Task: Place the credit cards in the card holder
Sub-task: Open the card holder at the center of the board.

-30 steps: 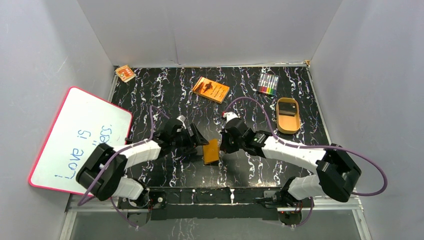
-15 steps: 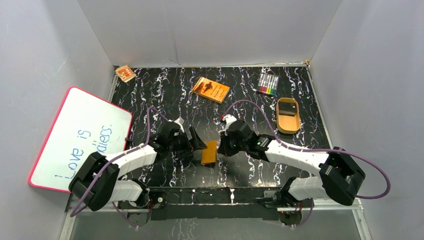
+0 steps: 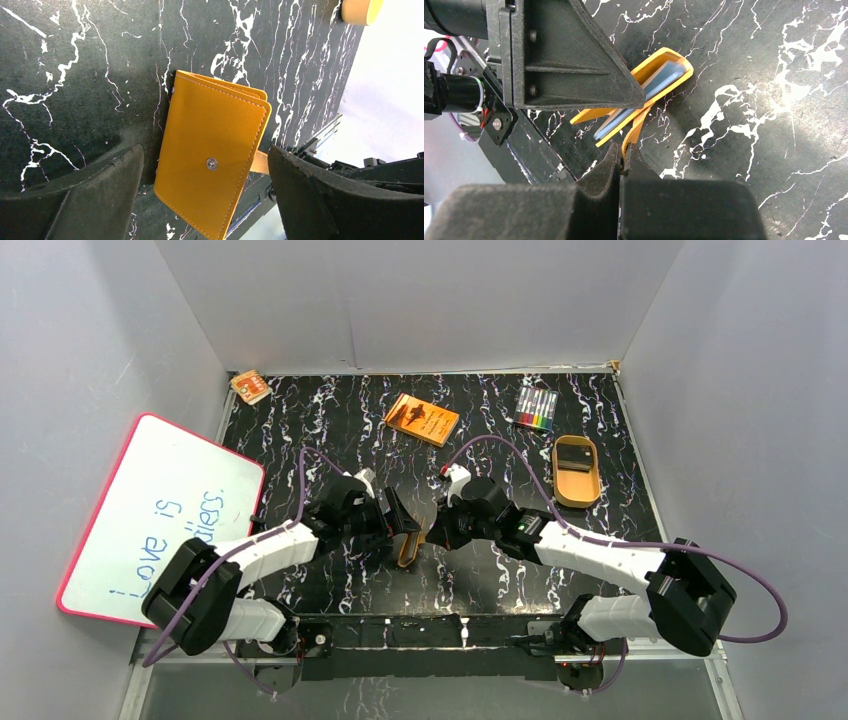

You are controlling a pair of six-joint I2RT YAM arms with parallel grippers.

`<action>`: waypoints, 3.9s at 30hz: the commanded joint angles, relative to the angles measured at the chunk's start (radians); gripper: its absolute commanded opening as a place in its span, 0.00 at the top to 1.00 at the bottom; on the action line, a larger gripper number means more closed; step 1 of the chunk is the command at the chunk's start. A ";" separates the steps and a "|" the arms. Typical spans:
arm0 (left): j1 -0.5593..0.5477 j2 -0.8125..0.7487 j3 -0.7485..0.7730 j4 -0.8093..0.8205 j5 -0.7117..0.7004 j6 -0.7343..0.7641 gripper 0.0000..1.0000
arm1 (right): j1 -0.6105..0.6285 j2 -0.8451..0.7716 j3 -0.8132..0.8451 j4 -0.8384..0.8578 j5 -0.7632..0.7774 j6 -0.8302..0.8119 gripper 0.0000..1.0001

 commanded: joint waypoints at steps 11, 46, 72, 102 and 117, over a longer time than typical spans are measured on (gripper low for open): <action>-0.006 -0.050 0.002 -0.085 -0.071 0.036 0.26 | -0.003 -0.021 -0.012 0.050 0.000 -0.003 1.00; -0.006 -0.108 -0.071 -0.152 -0.148 -0.095 1.00 | -0.090 -0.051 0.013 -0.275 0.175 0.131 0.45; -0.006 -0.092 -0.004 -0.215 -0.147 -0.086 0.99 | -0.013 0.335 0.144 0.028 -0.056 0.192 0.62; -0.004 -0.148 -0.014 -0.229 -0.174 -0.011 0.80 | -0.017 0.370 0.082 0.045 -0.032 0.172 0.69; -0.005 -0.096 0.104 -0.302 -0.139 0.023 1.00 | -0.115 0.153 -0.090 0.261 -0.126 0.320 0.52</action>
